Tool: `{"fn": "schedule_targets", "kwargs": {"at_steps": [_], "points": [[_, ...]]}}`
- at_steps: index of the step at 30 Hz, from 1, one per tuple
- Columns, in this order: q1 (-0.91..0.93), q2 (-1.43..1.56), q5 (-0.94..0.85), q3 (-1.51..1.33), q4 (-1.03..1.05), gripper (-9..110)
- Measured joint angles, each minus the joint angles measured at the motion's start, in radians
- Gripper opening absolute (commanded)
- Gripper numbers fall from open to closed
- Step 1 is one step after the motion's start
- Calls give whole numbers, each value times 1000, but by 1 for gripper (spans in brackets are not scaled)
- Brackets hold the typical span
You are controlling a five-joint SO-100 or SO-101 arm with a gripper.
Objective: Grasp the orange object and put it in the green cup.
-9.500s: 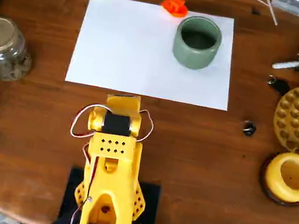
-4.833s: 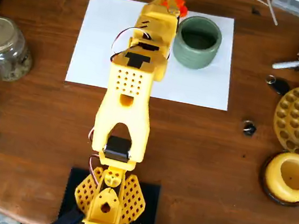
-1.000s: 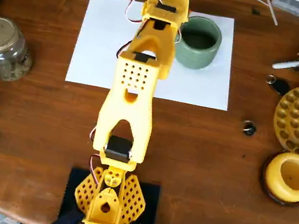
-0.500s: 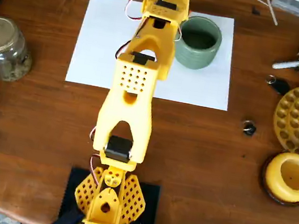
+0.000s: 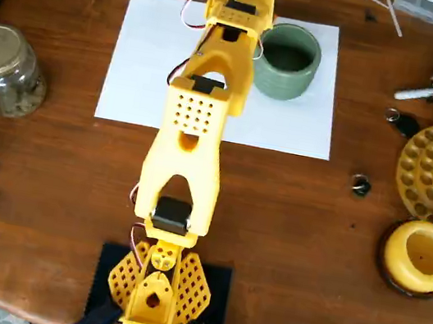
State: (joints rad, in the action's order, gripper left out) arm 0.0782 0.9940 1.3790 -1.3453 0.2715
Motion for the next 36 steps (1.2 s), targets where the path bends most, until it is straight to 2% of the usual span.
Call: {"fn": "schedule_targets", "kwargs": {"at_steps": [36], "points": [[0,-48,-8,43,0,0]]}}
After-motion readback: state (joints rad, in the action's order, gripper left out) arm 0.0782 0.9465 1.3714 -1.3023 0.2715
